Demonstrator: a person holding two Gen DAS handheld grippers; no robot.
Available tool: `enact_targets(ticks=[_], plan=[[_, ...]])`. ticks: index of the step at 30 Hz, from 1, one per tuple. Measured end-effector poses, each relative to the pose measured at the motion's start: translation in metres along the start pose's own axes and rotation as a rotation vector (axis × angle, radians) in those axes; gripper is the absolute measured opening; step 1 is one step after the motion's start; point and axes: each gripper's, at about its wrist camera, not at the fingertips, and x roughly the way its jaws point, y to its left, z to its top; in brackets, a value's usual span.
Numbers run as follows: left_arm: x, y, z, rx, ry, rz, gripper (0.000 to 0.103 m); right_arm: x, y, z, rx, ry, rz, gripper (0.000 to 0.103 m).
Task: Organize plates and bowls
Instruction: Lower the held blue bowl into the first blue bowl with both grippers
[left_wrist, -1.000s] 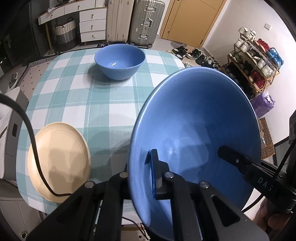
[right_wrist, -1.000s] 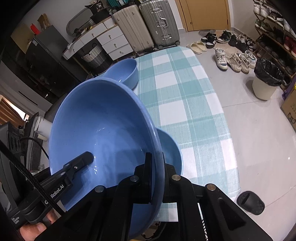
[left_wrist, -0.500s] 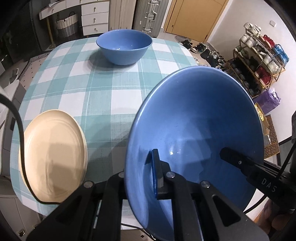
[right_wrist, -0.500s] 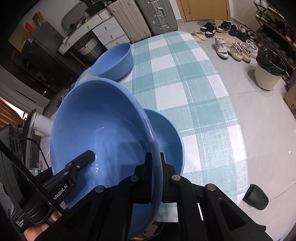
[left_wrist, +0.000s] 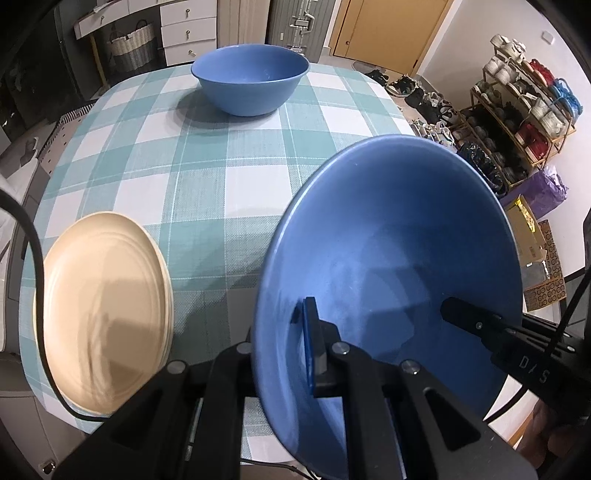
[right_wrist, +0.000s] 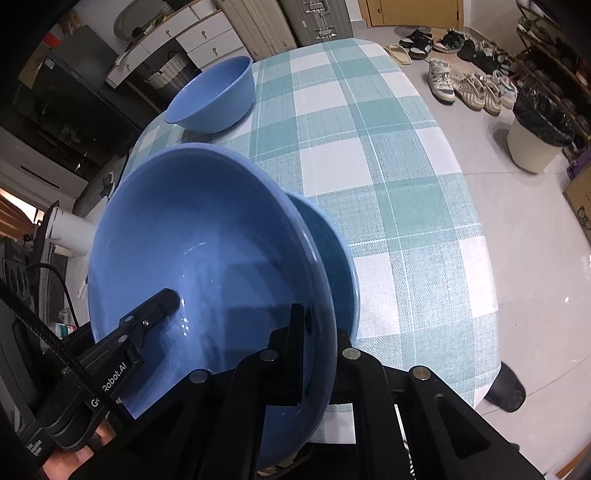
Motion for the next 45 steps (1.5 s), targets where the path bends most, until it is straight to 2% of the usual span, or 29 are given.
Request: enact_targets(ticks=[11,15,17,18,20,23,25,33,34,38,45], plan=[[-0.003,0.006,0.004,-0.021,0.026,-0.054,0.007,0.002,-0.014,-0.001,0.044,-0.002,0.030,0.005],[-0.006,0.002,0.005,0.007,0.018,-0.016,0.007,0.001,-0.014,-0.002,0.043,-0.004,0.024,0.005],[-0.009,-0.001,0.006,0.039,-0.001,0.035,0.015,-0.001,-0.012,-0.002,0.036,-0.001,0.012,0.005],[-0.011,-0.005,0.006,0.071,-0.014,0.077,0.015,-0.001,-0.011,-0.002,0.031,-0.001,0.009,0.005],[-0.011,-0.006,0.006,0.089,-0.020,0.105,0.015,-0.002,-0.006,-0.004,0.013,0.002,0.005,0.006],[-0.009,-0.001,0.007,0.071,-0.011,0.098,0.016,-0.003,0.001,-0.006,-0.015,-0.011,-0.032,0.006],[-0.008,0.000,0.007,0.073,-0.005,0.094,0.017,-0.002,0.000,-0.006,-0.013,-0.011,-0.027,0.006],[-0.005,-0.011,0.007,0.142,0.001,0.134,0.018,0.000,-0.007,-0.007,0.000,0.003,-0.019,0.006],[-0.005,-0.011,0.006,0.153,-0.003,0.142,0.019,0.000,-0.007,-0.006,0.000,0.007,-0.016,0.006],[-0.006,-0.017,0.002,0.233,-0.049,0.277,0.046,0.001,-0.004,-0.005,-0.010,0.014,-0.021,0.006],[0.003,-0.011,0.005,0.237,-0.010,0.249,0.046,0.005,-0.005,-0.004,-0.009,0.018,-0.016,0.006]])
